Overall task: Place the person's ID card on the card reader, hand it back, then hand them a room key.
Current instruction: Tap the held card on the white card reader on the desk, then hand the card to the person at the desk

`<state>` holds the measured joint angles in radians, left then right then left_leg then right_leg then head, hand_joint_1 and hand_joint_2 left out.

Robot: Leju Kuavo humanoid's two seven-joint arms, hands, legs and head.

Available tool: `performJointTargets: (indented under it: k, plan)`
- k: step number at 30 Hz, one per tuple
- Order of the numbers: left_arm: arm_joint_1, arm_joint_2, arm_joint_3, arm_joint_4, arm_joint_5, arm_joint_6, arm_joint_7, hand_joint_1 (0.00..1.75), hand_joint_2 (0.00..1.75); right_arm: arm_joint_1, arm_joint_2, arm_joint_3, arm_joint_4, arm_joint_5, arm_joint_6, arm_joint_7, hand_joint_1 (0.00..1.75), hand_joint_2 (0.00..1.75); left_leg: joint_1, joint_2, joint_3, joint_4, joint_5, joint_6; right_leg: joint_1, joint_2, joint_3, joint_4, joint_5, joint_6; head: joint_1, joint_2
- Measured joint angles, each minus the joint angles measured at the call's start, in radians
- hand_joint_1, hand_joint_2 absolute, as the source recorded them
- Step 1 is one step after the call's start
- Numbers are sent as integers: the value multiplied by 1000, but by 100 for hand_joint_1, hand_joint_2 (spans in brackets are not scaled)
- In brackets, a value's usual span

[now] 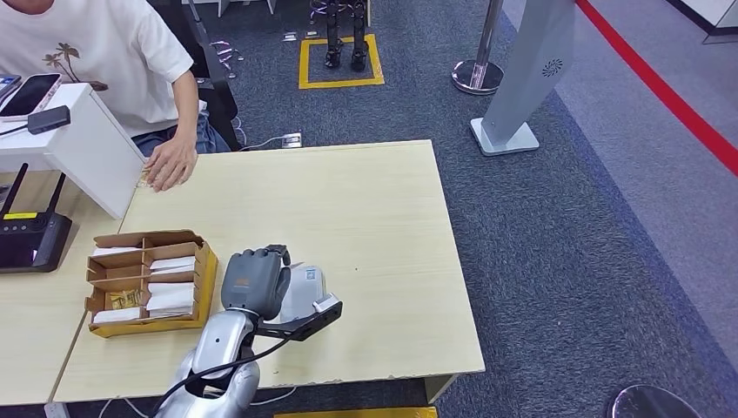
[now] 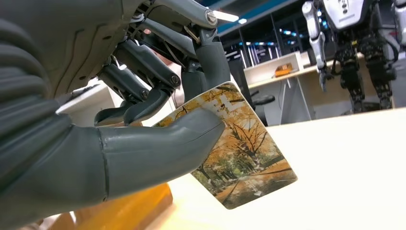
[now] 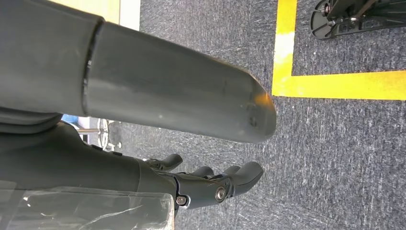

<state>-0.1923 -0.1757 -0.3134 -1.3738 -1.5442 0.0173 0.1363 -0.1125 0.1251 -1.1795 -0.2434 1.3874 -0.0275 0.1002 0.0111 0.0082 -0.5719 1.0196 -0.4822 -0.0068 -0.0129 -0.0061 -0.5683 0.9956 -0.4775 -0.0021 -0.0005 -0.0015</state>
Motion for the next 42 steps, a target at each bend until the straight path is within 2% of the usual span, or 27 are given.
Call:
performJointTargets:
  k: [26,37,42]
  plan:
    - [32,-97,93,117,3,17,-66,175,175,0,1,0,-2,-6,-3,3,0,0,0,0,0,0,0,0,0,0,0,0,0,0,0,0]
    - [35,-102,123,137,11,41,-75,175,175,0,6,0,-2,-12,-4,3,0,0,0,0,0,0,0,0,0,0,0,0,0,0,0,0]
    - [33,-98,158,66,3,34,-62,175,175,2,7,0,-2,-8,-2,6,0,0,0,0,0,0,0,0,0,0,0,0,0,0,0,0]
